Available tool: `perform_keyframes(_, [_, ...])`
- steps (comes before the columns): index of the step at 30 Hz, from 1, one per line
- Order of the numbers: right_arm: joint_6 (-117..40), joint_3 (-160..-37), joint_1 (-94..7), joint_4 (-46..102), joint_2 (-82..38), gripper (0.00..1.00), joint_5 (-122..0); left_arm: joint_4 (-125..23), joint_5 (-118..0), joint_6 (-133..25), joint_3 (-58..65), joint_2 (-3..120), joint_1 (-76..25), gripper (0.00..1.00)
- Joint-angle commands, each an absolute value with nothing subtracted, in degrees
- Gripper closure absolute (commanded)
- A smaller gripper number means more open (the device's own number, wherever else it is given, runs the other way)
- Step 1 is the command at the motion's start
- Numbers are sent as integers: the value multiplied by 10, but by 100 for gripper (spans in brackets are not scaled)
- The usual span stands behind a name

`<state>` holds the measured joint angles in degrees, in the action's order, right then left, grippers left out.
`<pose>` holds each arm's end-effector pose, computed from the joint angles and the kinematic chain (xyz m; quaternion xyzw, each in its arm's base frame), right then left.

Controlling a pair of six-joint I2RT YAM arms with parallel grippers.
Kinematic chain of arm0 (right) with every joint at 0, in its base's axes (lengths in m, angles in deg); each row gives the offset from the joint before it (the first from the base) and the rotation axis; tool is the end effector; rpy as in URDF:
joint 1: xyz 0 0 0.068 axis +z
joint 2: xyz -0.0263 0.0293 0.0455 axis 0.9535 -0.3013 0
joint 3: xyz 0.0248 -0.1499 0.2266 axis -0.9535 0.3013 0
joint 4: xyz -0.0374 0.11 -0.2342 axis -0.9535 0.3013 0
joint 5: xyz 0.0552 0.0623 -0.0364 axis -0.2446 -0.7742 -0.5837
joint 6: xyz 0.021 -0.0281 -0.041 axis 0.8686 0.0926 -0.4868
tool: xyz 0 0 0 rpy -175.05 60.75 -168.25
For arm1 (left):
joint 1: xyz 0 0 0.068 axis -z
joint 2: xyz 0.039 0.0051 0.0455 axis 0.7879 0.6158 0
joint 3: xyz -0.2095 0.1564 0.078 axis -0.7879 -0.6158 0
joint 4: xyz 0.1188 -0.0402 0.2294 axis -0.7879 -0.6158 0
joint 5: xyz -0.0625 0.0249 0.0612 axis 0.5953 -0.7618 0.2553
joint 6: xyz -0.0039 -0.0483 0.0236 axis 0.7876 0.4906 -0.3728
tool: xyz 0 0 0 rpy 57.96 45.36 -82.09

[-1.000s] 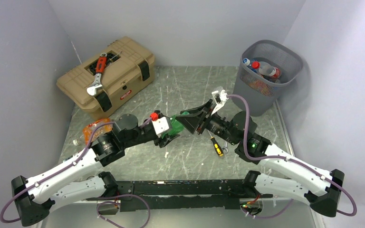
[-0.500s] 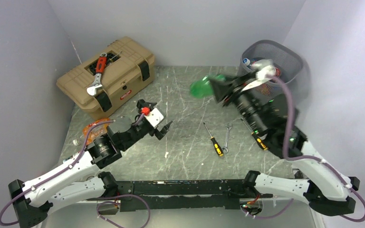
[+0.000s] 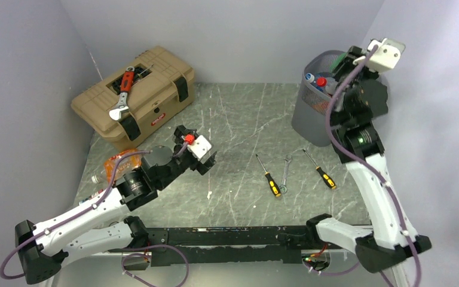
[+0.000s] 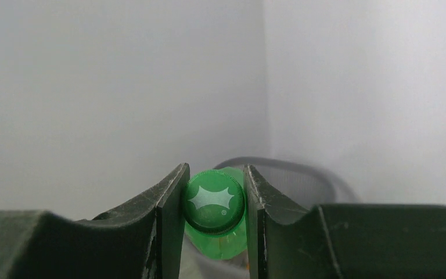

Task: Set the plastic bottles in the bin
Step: Place the plastic bottle in the trash bin.

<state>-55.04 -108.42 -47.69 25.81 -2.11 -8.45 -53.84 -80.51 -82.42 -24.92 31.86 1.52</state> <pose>0.1744 0.0529 0.5443 0.1635 0.5624 -0.0965 0.8048 0.1281 -0.1594 0.3399 0.3592 0.6484 -0.1312 0.6583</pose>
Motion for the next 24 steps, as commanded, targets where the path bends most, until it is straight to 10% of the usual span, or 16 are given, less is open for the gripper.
perform_keyframes(1, [-453,-1082,-626,210,-59,100,-141,-521,-832,-852,-253,314,28,1])
perform_keyframes(24, [-419,-1145,-814,63,-393,100,-273,-504,-875,-877,-267,311,55,1])
